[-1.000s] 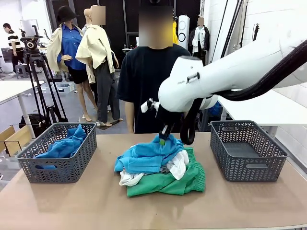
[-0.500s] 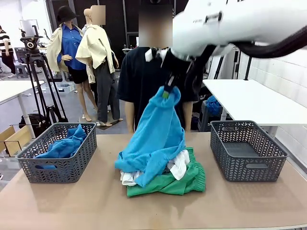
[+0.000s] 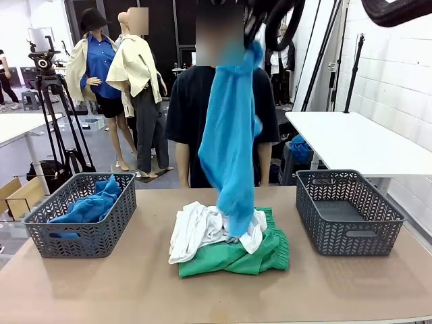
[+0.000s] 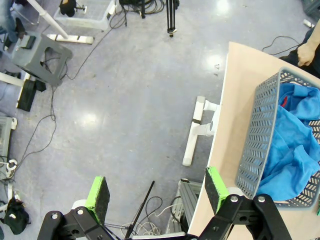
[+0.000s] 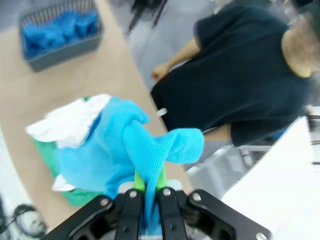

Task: Sort the tops and bottoms.
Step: Lift clothes from the center of the table with your right hand, then sort the clothes according to human instructions.

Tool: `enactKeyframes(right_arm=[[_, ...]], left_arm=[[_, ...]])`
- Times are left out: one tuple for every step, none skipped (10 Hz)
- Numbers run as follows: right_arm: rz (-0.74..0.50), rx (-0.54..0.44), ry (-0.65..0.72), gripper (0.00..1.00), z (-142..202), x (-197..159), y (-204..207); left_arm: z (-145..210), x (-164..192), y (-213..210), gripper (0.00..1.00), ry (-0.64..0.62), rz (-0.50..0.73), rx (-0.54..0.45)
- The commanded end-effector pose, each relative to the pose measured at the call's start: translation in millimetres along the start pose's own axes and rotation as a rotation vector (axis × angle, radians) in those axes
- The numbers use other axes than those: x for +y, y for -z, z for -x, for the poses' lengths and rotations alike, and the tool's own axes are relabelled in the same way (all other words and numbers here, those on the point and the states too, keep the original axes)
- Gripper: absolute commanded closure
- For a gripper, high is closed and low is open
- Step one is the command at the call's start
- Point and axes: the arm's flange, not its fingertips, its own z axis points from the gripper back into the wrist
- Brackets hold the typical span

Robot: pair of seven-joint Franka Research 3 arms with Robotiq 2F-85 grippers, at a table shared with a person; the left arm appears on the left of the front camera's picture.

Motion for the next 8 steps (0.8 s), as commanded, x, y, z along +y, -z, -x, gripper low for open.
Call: enactKeyframes(right_arm=[[0.071,-0.024,-0.021,1.00,-50,-17,-32],[0.081,-0.051,-0.004,1.00,-62,-19,-51],[0.104,-0.054,0.017,1.00,-70,-22,-61],[0.143,-0.058,0.023,1.00,-80,-23,-73],[0.141,-0.082,0.024,1.00,-84,-23,-77],[0.145,-0.082,0.033,1.00,-89,-26,-78],[0.146,-0.071,0.052,1.00,-91,-30,-78],[0.135,-0.037,0.093,1.00,-95,-34,-75]], left_arm=[[1,2,-1,0.00,0.010,-0.001,-0.001],[1,2,-1,0.00,0.010,-0.001,-0.001],[1,2,-1,0.00,0.010,-0.001,-0.001],[1,2,-1,0.00,0.010,-0.001,-0.001],[1,2,-1,0.00,0.010,-0.001,-0.001],[1,2,-1,0.00,0.010,-0.001,-0.001],[1,2,-1,0.00,0.010,-0.001,-0.001],[1,2,-1,0.00,0.010,-0.001,-0.001]])
